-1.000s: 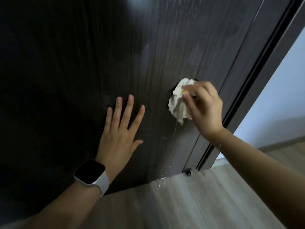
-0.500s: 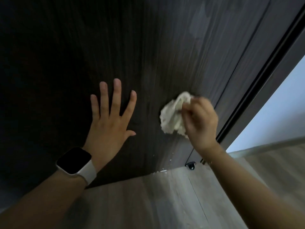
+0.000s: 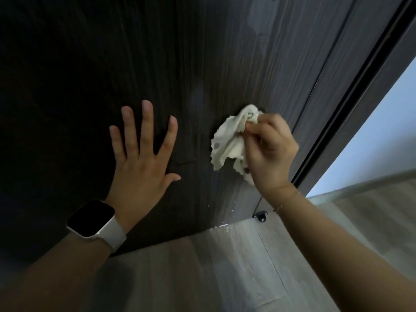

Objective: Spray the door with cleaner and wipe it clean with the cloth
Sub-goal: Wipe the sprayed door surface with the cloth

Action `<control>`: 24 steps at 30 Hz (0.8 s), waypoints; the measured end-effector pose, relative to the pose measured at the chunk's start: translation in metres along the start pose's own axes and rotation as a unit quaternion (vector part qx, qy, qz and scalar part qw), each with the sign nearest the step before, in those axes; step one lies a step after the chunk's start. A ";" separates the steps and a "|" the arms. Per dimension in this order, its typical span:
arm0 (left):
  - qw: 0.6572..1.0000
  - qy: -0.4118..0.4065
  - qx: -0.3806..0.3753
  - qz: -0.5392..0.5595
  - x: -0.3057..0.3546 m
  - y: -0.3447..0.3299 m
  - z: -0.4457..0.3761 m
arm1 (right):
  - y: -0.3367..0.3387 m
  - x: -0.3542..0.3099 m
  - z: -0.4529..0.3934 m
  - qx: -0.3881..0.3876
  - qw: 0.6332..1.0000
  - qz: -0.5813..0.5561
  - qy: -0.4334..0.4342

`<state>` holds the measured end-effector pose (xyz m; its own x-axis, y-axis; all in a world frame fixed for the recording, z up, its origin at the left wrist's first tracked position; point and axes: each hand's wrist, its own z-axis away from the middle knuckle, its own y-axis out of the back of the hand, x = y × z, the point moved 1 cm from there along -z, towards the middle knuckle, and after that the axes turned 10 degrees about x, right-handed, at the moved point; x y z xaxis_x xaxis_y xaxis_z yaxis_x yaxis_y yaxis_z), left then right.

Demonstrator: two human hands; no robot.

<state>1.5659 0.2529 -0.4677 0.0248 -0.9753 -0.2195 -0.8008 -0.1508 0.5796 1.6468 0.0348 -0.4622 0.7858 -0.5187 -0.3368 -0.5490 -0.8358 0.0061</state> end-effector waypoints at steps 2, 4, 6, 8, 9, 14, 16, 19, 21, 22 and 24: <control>1.000 -0.001 0.002 -0.003 -0.001 -0.001 0.000 | 0.003 0.009 0.019 -0.046 0.998 0.002 0.051; 1.000 -0.002 -0.001 -0.011 -0.001 -0.001 0.000 | 0.014 0.031 0.063 -0.161 0.982 0.035 0.092; 1.000 -0.002 -0.004 -0.015 0.000 0.000 0.001 | 0.028 0.048 0.096 -0.258 0.959 0.082 0.087; 1.000 -0.002 -0.006 -0.019 0.000 0.000 0.000 | 0.027 0.047 0.093 -0.254 0.961 0.087 0.061; 1.000 -0.003 -0.009 -0.019 0.001 0.000 0.000 | 0.023 0.039 0.082 -0.223 0.970 0.078 0.052; 1.000 0.000 -0.008 -0.005 0.001 0.000 0.000 | 0.002 0.009 0.039 -0.101 0.993 0.011 0.062; 1.000 0.002 -0.007 -0.010 0.000 -0.001 0.000 | 0.006 0.018 0.069 -0.186 0.978 0.021 0.092; 1.000 0.000 -0.012 -0.019 0.001 0.001 0.000 | 0.017 0.029 0.104 -0.302 0.945 0.080 0.096; 1.000 -0.001 -0.014 -0.018 0.002 0.001 0.000 | 0.013 0.020 0.090 -0.282 0.952 0.069 0.095; 1.000 0.000 -0.016 -0.019 0.003 0.001 0.000 | 0.008 0.011 0.075 -0.244 0.964 0.050 0.091; 1.000 0.001 -0.016 -0.024 0.003 0.001 -0.001 | -0.004 -0.003 0.042 -0.142 0.987 0.008 0.072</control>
<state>1.5657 0.2501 -0.4671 0.0640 -0.9671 -0.2464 -0.7793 -0.2026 0.5930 1.6348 0.0467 -0.5011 0.8213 -0.5354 -0.1968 -0.4757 -0.8333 0.2818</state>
